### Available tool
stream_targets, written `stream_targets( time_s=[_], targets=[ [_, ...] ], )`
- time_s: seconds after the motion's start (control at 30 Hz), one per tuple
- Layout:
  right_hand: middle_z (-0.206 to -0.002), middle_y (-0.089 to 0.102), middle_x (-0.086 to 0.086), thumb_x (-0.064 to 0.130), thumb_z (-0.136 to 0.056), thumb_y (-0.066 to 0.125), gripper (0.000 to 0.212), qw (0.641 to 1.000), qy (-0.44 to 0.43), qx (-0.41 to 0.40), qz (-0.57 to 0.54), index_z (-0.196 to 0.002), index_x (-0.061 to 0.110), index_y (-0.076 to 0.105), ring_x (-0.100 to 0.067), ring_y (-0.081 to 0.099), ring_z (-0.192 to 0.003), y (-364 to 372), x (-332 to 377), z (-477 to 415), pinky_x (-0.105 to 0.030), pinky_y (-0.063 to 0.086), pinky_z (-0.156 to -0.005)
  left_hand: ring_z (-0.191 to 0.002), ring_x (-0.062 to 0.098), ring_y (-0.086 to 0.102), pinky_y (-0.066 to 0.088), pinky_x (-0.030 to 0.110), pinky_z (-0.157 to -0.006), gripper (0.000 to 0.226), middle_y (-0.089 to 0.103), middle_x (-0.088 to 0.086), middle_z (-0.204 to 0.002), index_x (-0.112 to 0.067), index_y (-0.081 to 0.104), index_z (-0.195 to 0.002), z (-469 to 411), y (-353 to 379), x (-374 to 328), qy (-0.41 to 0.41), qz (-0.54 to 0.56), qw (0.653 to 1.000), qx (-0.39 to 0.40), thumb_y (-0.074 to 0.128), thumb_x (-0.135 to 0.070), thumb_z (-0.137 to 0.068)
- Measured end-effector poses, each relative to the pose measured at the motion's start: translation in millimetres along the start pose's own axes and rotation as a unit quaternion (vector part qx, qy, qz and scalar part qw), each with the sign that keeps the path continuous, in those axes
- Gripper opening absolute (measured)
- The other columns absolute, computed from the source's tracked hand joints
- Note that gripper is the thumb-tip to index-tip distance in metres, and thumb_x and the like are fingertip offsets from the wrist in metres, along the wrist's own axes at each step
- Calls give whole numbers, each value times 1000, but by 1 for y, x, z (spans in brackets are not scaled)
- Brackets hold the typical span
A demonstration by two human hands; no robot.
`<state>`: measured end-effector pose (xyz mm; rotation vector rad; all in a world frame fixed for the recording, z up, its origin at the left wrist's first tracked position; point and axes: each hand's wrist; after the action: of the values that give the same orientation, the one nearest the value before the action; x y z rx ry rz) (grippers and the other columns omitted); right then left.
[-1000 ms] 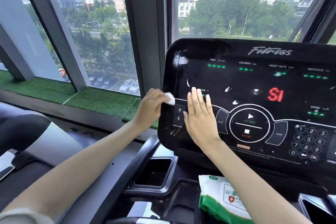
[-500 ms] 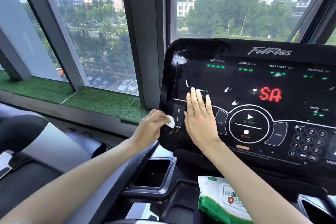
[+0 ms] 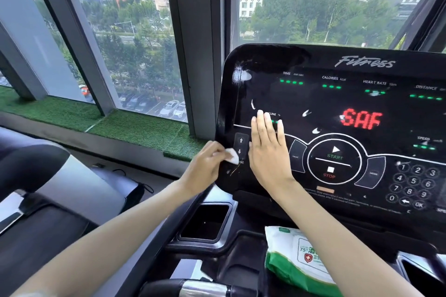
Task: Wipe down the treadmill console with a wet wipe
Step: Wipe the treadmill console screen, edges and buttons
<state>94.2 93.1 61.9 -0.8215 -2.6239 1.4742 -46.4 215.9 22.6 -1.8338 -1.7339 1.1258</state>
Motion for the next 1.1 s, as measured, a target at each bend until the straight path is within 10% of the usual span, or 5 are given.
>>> stream_targets(
  time_s=[0.43, 0.6, 0.77, 0.97, 1.1],
  targets=[
    [-155, 12, -22, 19, -95, 42, 63, 1000, 5, 18, 8, -146, -5, 16, -33, 10, -145, 0, 0, 1, -51, 12, -116, -81, 19, 51, 42, 17, -73, 25, 56, 11, -86, 0, 67, -94, 9, 16, -8, -96, 17, 987, -124, 51, 14, -81],
    [-155, 14, -21, 19, -94, 41, 63, 1000, -7, 16, 18, -147, -5, 15, -32, 11, -145, -1, -3, 2, -50, 11, -117, -85, 13, 51, 49, 28, -68, 29, 52, -1, -95, -12, 62, -98, 48, 34, -17, -43, 28, 998, -32, 45, 6, -83],
    [-155, 15, -20, 19, -93, 45, 63, 1000, -1, 22, -2, -146, -4, 19, -31, 12, -145, -4, -2, 2, -50, 12, -117, -77, 18, 51, 48, 30, -68, 27, 54, 9, -85, -7, 63, -95, 25, 29, -13, -153, 31, 975, -156, 51, 14, -82],
    [-155, 18, -17, 14, -93, 41, 58, 993, 13, 0, -118, -146, -1, 23, -26, 13, -145, -5, 6, 35, -47, 15, -117, -77, 20, 51, 49, 37, -65, 25, 53, 4, -84, -12, 59, -93, 56, 42, -26, -82, 3, 995, -64, 43, 4, -83],
    [-147, 37, -19, 18, -92, 32, 51, 989, -18, 36, -143, -138, -1, 41, -29, 31, -139, 7, 30, 90, -45, 19, -112, -76, 21, 53, 48, 29, -69, 29, 53, 9, -85, -3, 65, -93, 32, 31, -17, -204, 30, 964, -167, 50, 18, -79]
  ],
)
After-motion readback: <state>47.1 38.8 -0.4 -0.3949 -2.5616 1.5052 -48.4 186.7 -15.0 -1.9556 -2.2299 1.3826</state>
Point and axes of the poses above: each hand's wrist, its own z-axis away from the middle knuckle, its own y-axis out of the palm, x = y × z
